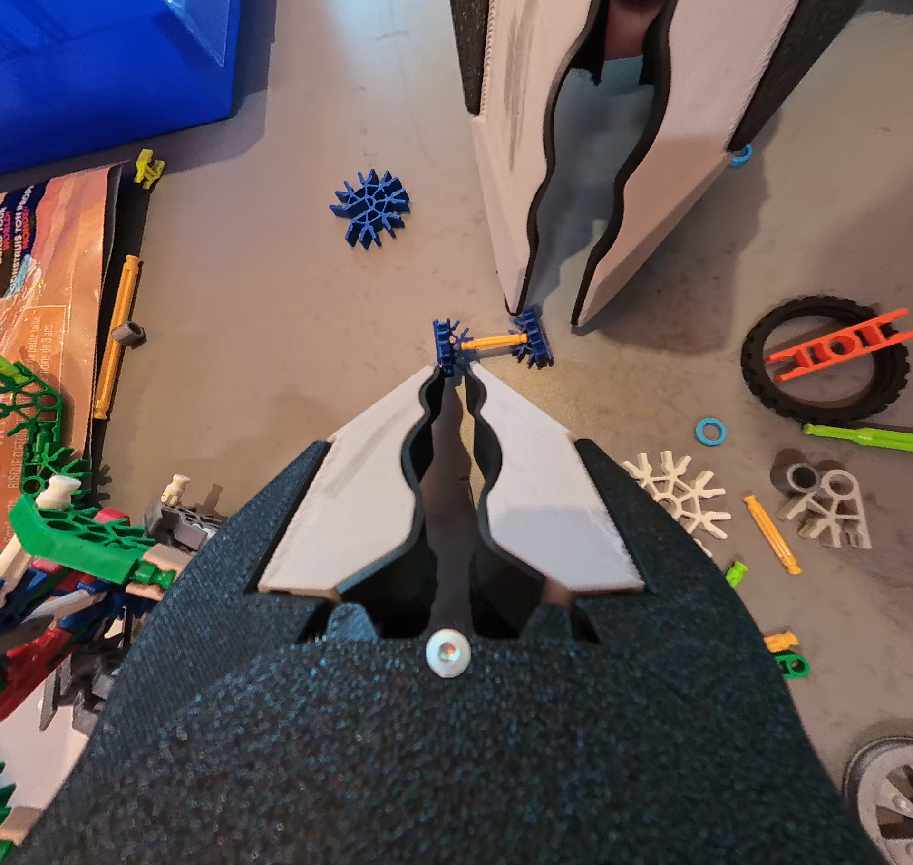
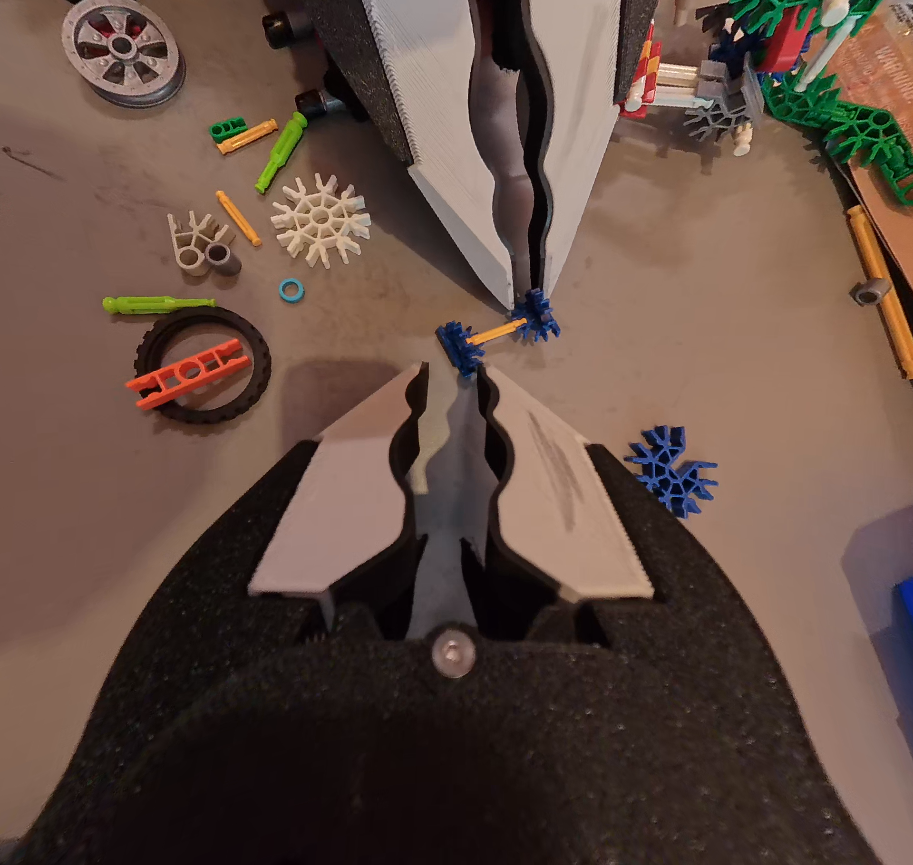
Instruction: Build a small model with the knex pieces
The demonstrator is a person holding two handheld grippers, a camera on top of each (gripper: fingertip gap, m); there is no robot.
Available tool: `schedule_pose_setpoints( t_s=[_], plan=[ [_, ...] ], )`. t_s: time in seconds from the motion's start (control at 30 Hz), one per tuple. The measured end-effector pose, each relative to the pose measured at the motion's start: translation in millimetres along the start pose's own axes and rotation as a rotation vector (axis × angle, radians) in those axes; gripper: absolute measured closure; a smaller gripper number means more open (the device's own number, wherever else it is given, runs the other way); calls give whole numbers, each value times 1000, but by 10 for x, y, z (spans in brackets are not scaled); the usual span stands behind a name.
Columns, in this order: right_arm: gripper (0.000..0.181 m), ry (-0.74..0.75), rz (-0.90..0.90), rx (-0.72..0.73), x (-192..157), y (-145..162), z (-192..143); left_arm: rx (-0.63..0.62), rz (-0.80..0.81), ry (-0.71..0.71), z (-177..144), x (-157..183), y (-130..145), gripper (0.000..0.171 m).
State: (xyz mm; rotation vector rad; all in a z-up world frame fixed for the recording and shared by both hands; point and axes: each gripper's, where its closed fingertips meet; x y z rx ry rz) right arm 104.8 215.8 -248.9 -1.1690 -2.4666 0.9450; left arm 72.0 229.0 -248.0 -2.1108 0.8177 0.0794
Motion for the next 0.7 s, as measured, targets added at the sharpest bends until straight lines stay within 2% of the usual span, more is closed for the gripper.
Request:
schedule_pose_setpoints(
  t_s=[0.37,0.7],
  plan=[
    [162,15,-6,10,19,-24,-18,-7,2,0,9,2,17,165],
    [159,24,-95,78,-46,-225,-11,-8,3,-2,10,4,17,166]
  ],
)
Point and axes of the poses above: each gripper's, where its closed fingertips meet, z out along the fingers, y out of its underside, x = y × z across the jaws, and after that the axes turned 12 degrees about -y, right-handed
